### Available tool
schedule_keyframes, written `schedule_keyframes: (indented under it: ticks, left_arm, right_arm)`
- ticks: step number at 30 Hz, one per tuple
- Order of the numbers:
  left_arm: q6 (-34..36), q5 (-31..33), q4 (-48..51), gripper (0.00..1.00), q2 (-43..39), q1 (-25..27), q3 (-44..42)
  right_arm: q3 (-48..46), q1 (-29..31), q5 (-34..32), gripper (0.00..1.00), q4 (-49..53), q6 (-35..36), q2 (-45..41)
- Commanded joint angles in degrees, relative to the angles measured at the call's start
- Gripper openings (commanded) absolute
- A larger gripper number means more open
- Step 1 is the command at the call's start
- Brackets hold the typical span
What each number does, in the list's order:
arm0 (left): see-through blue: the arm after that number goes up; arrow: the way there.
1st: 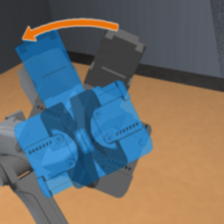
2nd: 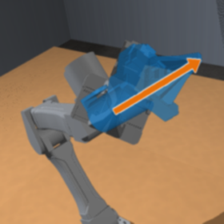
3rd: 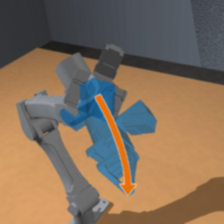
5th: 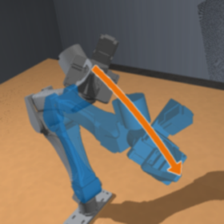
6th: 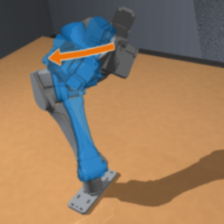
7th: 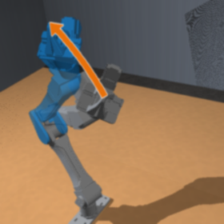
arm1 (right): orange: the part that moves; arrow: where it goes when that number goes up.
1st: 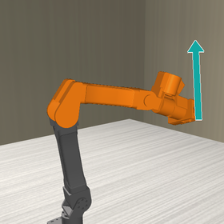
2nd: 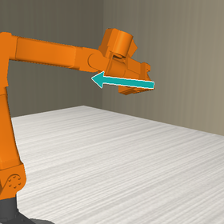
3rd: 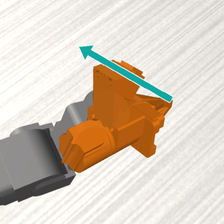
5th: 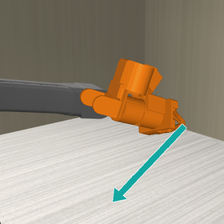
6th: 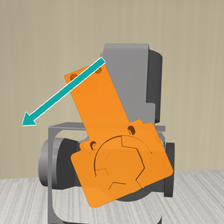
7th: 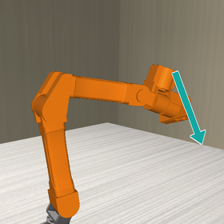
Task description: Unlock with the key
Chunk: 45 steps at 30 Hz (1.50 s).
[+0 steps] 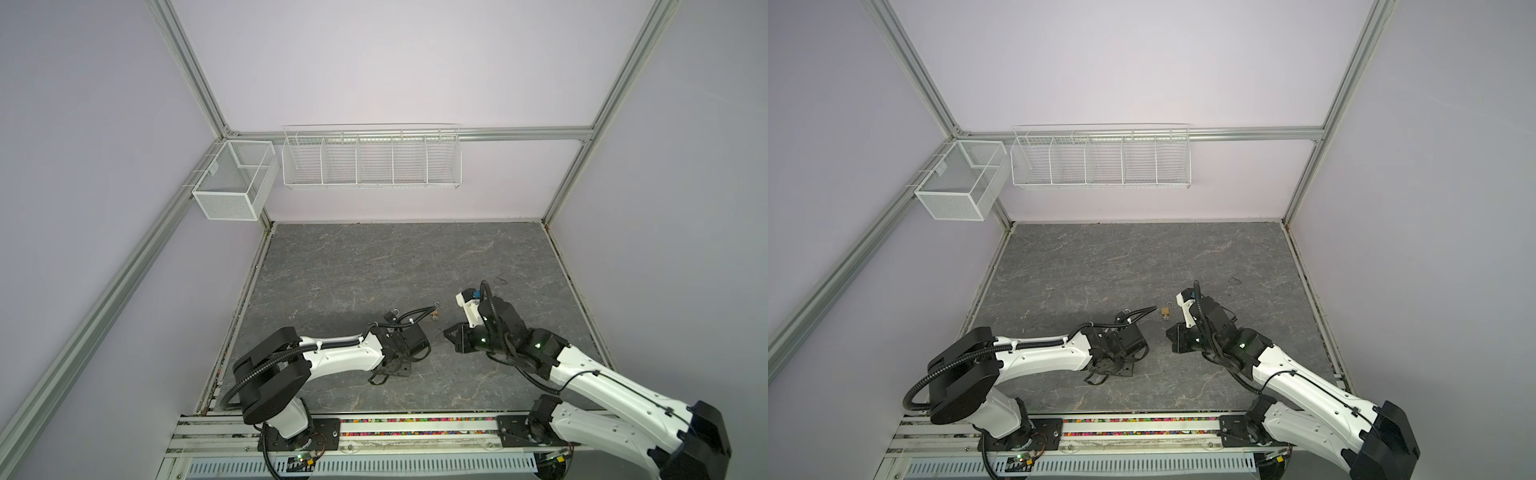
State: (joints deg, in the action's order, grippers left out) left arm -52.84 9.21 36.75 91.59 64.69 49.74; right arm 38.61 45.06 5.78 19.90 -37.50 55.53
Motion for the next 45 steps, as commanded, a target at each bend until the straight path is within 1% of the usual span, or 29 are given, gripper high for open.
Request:
schedule_keyframes:
  ticks: [1, 9, 12, 17, 22, 26, 31, 43, 45]
  left_arm:
    - [-1.9, 0.2, 2.2, 0.53, 0.7, 0.2, 1.0]
    - [-3.2, 0.3, 3.6, 0.44, 1.2, 0.7, 2.9]
    - [-3.9, 0.3, 2.1, 0.43, 1.8, 0.9, 2.4]
    - [-4.0, 1.8, 3.8, 0.39, 4.0, 0.9, 4.1]
    - [-5.6, 2.9, 4.4, 0.38, 4.6, 1.0, 3.3]
    - [-5.1, 2.9, 2.7, 0.33, 4.1, 1.0, 2.5]
    - [-5.2, 3.8, 2.7, 0.33, 5.0, 1.1, 3.0]
    - [-5.0, 3.6, 1.5, 0.32, 6.4, 1.1, 3.1]
    - [-5.3, 4.0, 1.4, 0.30, 6.2, 1.1, 2.9]
  right_arm:
    - [0.0, 0.3, -0.6, 0.06, -0.4, -0.3, -0.3]
    - [-0.4, 0.2, -0.9, 0.06, -0.7, -0.5, -0.6]
    - [-0.5, 0.2, -0.9, 0.06, -0.9, -0.2, -0.3]
    - [-0.3, 0.3, -0.6, 0.06, -1.2, -0.1, 0.2]
    - [-0.8, 0.2, -0.2, 0.06, -1.4, -0.2, 0.4]
    - [-1.0, 0.3, -0.6, 0.06, -1.4, -0.6, -0.3]
    - [-1.2, 0.2, -0.7, 0.06, -1.6, -0.7, -1.0]
    - [-1.7, 0.2, -1.1, 0.06, -1.7, -0.7, -2.3]
    - [-1.8, 0.2, -1.0, 0.06, -2.2, -0.6, -2.3]
